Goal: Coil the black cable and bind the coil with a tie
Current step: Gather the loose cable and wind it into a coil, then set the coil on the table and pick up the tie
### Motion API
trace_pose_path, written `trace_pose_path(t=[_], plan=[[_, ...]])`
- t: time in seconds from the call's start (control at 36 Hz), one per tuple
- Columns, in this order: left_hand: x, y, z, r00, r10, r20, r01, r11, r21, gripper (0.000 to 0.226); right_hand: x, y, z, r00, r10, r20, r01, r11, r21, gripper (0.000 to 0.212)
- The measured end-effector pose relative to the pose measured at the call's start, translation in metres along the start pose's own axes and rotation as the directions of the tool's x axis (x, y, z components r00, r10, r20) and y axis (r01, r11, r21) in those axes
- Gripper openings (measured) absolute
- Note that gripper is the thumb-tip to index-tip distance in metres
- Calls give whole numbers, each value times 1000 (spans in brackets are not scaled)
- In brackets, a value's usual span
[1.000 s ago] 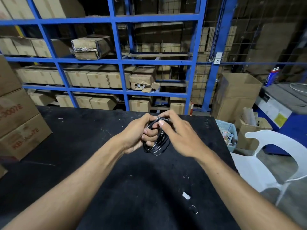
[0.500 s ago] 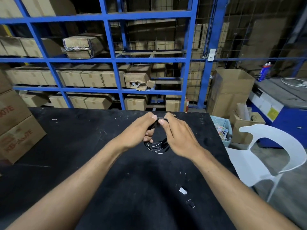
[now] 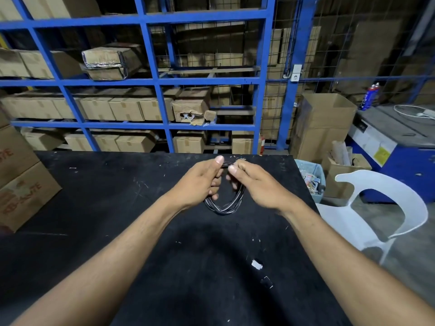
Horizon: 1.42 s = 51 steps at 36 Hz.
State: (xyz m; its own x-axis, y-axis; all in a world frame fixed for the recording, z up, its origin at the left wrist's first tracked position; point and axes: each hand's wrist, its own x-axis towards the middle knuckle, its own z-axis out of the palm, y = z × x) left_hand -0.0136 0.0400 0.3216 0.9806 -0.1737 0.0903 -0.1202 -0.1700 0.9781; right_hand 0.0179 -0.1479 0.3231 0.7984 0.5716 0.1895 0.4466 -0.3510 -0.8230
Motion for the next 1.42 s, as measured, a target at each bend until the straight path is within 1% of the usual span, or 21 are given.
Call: trace_pose_path(t=[0.08,0.14,0.22,0.28,0.33,0.36,0.42,0.44,0.5,0.58,0.67,0.75,0.86,1.0,1.08,1.14,1.19,1.22,1.28,1.33,1.42], plan=[[0,-6,0,999,49,-3,-49,998,38,44,-3,5,4,997,78,15,-79,971,225,35],[-1,-6,0,998,53,22,-54,998,30,43,-4,6,5,992,117,51,-128,917,378,35],[-1,-1,-2,996,45,74,-45,999,-5,40,-5,5,3,989,103,110,-146,828,542,35],[-2,2,-6,989,34,145,-29,999,-34,38,-6,3,-1,986,82,143,-151,788,597,34],[-3,4,-10,976,5,217,13,996,-84,36,-7,3,-4,985,74,157,-150,816,559,30],[-4,5,-12,969,-17,245,47,992,-119,35,-7,3,-5,986,69,149,-133,869,477,30],[-6,5,-13,959,-69,275,131,968,-213,33,-6,1,-7,992,32,122,-58,975,213,34],[-6,4,-14,955,-96,281,175,946,-273,31,-6,0,-8,993,12,120,-23,996,91,35],[-7,1,-14,946,-140,293,245,901,-359,29,-7,-3,-9,992,-3,129,12,997,-74,34],[-6,-2,-12,925,-223,309,321,892,-318,35,-9,-4,-10,988,-5,155,35,980,-197,34],[-3,-6,-5,923,-294,247,346,915,-206,44,-10,0,-9,984,-5,179,54,961,-270,34],[0,-14,6,937,-300,179,330,928,-171,54,-10,6,-8,982,16,191,38,961,-275,34],[0,-31,21,947,-300,116,319,917,-238,57,-14,18,-2,982,56,178,-11,969,-246,33],[0,-63,41,949,-314,-29,294,917,-271,59,-25,43,13,984,76,161,-50,986,-160,32],[-1,-85,48,949,-309,-62,283,921,-267,59,-31,72,19,988,112,104,-105,992,-73,35],[-2,-101,52,944,-324,-64,297,917,-267,57,-40,101,21,980,198,14,-198,978,66,33],[-3,-117,55,934,-351,-63,325,910,-259,56,-50,137,23,944,323,-61,-302,926,227,34],[-4,-124,56,929,-365,-62,340,907,-250,56,-57,157,24,914,394,-101,-358,896,262,35],[-7,-137,59,916,-397,-65,373,898,-231,56,-73,200,30,835,524,-171,-485,846,223,30],[-9,-149,61,905,-415,-89,390,896,-212,53,-92,239,42,753,631,-186,-611,776,157,24],[-13,-161,65,903,-416,-113,387,897,-213,50,-116,278,65,639,746,-186,-735,664,138,30]])
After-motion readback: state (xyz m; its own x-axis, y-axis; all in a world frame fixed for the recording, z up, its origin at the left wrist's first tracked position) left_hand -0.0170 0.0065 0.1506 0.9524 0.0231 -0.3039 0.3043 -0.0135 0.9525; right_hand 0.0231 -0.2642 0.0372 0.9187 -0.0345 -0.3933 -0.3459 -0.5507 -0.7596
